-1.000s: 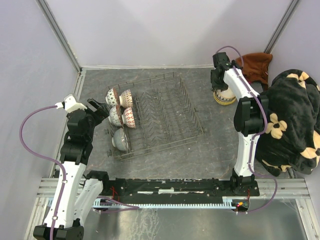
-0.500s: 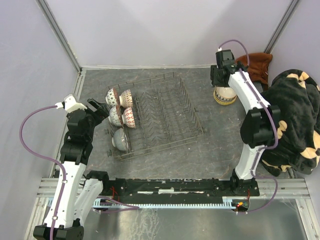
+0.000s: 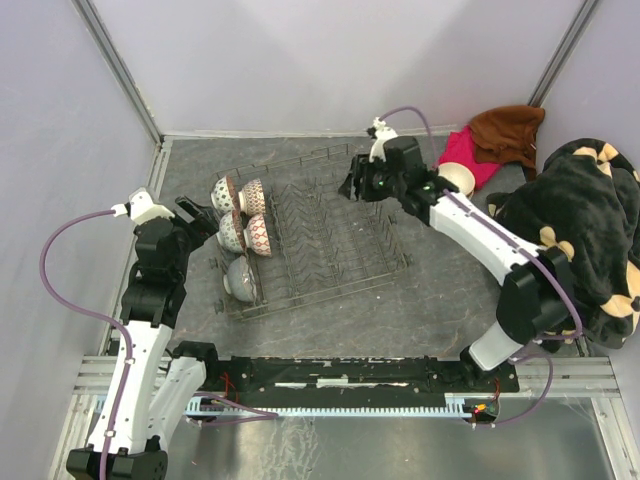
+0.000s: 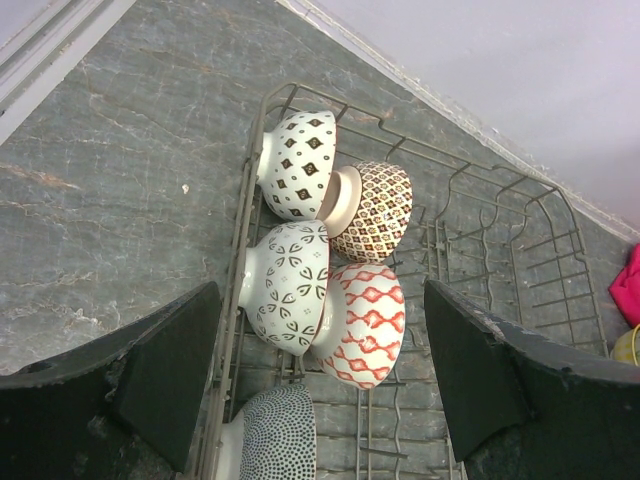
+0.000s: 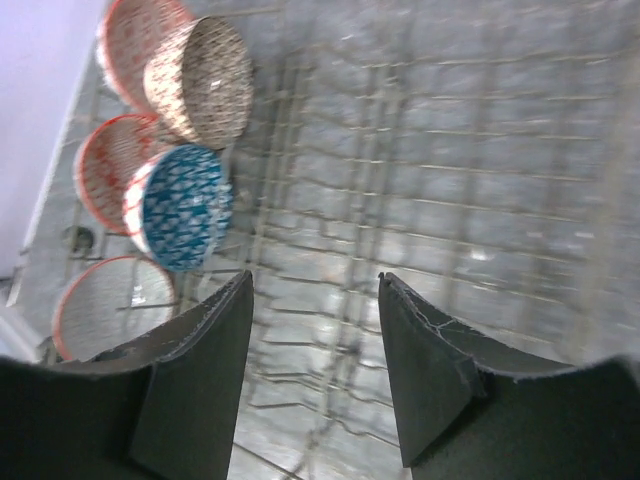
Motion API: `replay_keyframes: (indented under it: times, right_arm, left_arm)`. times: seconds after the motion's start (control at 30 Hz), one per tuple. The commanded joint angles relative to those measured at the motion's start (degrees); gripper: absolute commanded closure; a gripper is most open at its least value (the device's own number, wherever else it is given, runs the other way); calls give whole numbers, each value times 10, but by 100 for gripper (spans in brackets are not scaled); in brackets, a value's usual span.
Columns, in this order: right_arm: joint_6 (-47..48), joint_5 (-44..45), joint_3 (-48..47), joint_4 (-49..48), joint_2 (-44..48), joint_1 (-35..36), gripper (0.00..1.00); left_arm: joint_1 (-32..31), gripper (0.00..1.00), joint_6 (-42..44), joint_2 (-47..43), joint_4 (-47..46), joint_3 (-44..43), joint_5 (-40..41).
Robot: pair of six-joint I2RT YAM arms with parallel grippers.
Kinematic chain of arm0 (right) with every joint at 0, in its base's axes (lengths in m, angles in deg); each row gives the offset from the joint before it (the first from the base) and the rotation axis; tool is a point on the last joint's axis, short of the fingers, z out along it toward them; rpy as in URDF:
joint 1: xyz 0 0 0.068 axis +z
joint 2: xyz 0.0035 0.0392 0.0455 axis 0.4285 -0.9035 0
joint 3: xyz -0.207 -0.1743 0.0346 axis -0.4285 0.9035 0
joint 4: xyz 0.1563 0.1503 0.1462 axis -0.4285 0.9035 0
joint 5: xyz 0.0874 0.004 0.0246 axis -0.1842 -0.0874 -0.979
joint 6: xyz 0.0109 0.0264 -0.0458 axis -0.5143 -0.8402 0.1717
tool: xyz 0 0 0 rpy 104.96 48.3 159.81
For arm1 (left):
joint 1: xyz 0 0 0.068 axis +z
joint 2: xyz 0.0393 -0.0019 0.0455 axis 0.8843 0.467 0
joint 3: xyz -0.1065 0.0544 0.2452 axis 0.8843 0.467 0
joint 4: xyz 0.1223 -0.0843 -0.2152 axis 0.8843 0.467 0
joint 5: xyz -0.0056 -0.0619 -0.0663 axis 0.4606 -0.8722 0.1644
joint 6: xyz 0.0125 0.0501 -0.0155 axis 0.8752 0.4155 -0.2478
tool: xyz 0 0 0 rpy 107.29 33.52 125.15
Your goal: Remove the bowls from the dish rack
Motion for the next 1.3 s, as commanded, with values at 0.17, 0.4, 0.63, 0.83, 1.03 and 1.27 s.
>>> replay_keyframes:
  times: [0.17, 0.4, 0.63, 0.83, 1.03, 1.27]
  right_arm:
    - [-123, -114, 19, -219, -96, 92, 41]
    - [-162, -116, -14, -270, -172, 139, 41]
    - [-186, -124, -49, -296, -228, 167, 43]
    - [-209, -136, -66, -324, -268, 175, 44]
    - [-228, -146, -84, -345, -298, 181, 50]
    - [-252, -155, -93, -374, -324, 182, 63]
  left_arm:
    - [0, 11, -11, -9, -21, -14, 5]
    - [0, 11, -10, -15, -19, -9, 6]
    - [0, 11, -7, -16, -18, -3, 10]
    - [0, 11, -5, -18, -16, -5, 11]
    - [0, 11, -2, -22, -10, -6, 15]
    - [0, 10, 2, -25, -6, -8, 18]
